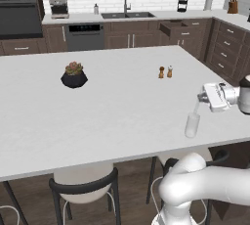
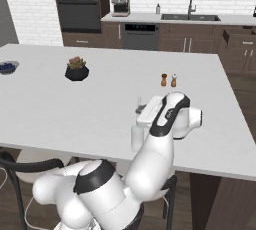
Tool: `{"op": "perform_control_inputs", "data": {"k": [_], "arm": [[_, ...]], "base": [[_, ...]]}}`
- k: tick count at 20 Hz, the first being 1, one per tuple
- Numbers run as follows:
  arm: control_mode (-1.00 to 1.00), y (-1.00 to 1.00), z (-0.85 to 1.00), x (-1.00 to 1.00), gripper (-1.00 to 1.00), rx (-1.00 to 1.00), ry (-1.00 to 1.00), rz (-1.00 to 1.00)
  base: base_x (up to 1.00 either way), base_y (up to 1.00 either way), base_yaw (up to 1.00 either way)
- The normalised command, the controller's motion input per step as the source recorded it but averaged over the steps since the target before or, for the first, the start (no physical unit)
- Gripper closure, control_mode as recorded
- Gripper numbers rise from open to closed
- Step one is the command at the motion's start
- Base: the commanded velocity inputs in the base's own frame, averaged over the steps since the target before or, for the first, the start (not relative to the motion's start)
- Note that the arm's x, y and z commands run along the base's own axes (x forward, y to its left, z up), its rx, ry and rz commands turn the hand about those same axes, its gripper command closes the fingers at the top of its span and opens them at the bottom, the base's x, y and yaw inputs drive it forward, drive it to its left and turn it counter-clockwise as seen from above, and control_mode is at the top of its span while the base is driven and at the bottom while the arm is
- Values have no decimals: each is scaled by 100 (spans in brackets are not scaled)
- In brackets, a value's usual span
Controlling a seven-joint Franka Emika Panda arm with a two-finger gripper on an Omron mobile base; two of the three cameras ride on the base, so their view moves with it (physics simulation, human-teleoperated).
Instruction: Take a straw from the drawer in front and place it inside the glass cup on the dining counter.
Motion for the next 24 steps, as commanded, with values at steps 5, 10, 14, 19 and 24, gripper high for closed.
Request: {"op": "perform_control_inputs", "data": {"k": [5, 10, 14, 19, 24], "arm": [[-100, 0, -26, 8, 100, 0, -5, 1], [-100, 0, -20, 8, 100, 0, -3, 1], [-100, 0, -21, 7, 100, 0, -1, 1], [-100, 0, -22, 3, 100, 0, 0, 1], [-100, 0, -3, 0, 100, 0, 0, 0]], "base": [[0, 0, 0], [0, 0, 0], [0, 0, 0], [0, 0, 0], [0, 0, 0]]}}
